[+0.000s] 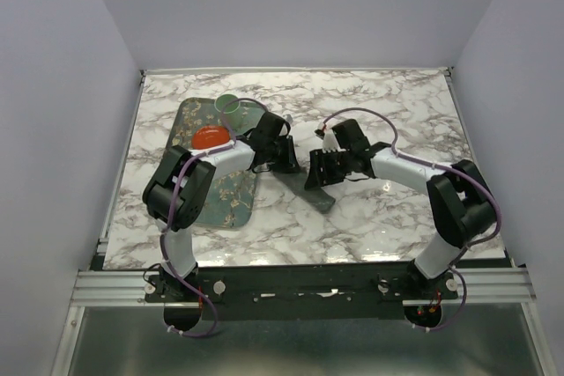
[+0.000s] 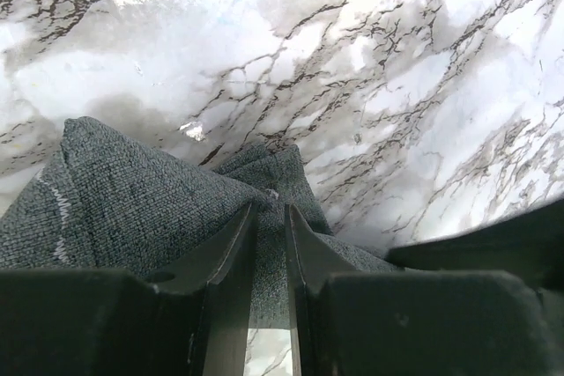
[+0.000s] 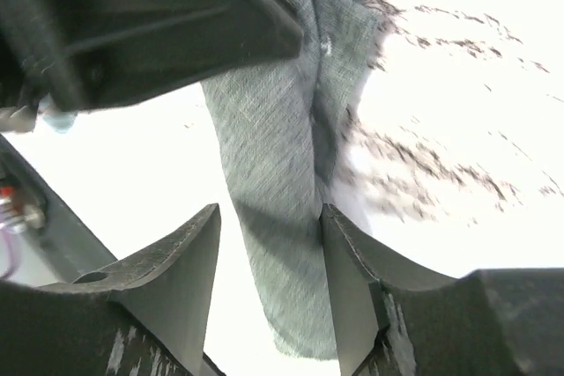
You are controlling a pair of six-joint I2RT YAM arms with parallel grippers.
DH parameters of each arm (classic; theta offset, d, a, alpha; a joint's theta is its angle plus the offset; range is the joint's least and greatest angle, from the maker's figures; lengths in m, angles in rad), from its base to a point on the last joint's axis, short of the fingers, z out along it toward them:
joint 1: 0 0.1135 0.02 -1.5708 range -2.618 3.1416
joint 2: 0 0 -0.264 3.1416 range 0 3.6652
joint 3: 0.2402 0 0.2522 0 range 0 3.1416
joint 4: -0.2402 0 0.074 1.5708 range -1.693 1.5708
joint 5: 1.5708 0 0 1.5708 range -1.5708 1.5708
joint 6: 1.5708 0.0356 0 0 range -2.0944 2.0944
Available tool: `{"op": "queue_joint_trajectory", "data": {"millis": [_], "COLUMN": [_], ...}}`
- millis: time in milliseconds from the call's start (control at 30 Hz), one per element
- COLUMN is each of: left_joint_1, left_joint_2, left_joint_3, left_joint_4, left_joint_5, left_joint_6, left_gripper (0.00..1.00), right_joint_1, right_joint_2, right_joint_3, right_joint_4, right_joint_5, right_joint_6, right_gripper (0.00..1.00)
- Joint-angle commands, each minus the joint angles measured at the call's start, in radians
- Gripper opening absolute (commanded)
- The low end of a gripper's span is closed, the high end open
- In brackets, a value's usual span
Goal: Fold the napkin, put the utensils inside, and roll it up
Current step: Roll the napkin with the utensil
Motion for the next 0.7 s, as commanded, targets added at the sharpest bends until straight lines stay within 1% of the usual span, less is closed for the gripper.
{"op": "queue_joint_trajectory", "data": {"millis": [0,133,233,367,400,467,667], "left_joint_1": [0.008,0.007,0.008,0.008,0.008,0.008,0.008], "left_joint_2": [0.034,0.042,0.046,0.046,0.046,0.046,0.051], "left_joint_3": [-0.014,-0.014,-0.014,-0.012,-0.012,-0.014,-0.012], "left_joint_4": [-0.009,-0.009,-0.007,-0.010,-0.012,-0.011,-0.014], "left_joint_5": [-0.065,-0.062,-0.051,-0.049,-0.049,-0.049,-0.046], "left_joint_6": [0.019,0.016,0.011,0.013,0.014,0.014,0.013], "left_gripper": [0.28,0.28,0.28,0.28,0.28,0.28,0.28], "right_joint_1": [0.075,0.162,0.202,0.233,0.238,0.247,0.264], "right_joint_2": [-0.085,-0.092,-0.063,-0.007,0.009,0.017,0.051], "right_joint_3": [0.035,0.067,0.103,0.150,0.159,0.180,0.186], "right_joint_4": [-0.148,-0.150,-0.153,-0.169,-0.179,-0.197,-0.188], "right_joint_5": [0.261,0.347,0.393,0.451,0.497,0.536,0.494], "right_joint_6": [-0.082,-0.090,-0.097,-0.105,-0.108,-0.117,-0.140], "right_gripper": [0.58,0.56,0.53,0.53,0.53,0.54,0.55]}}
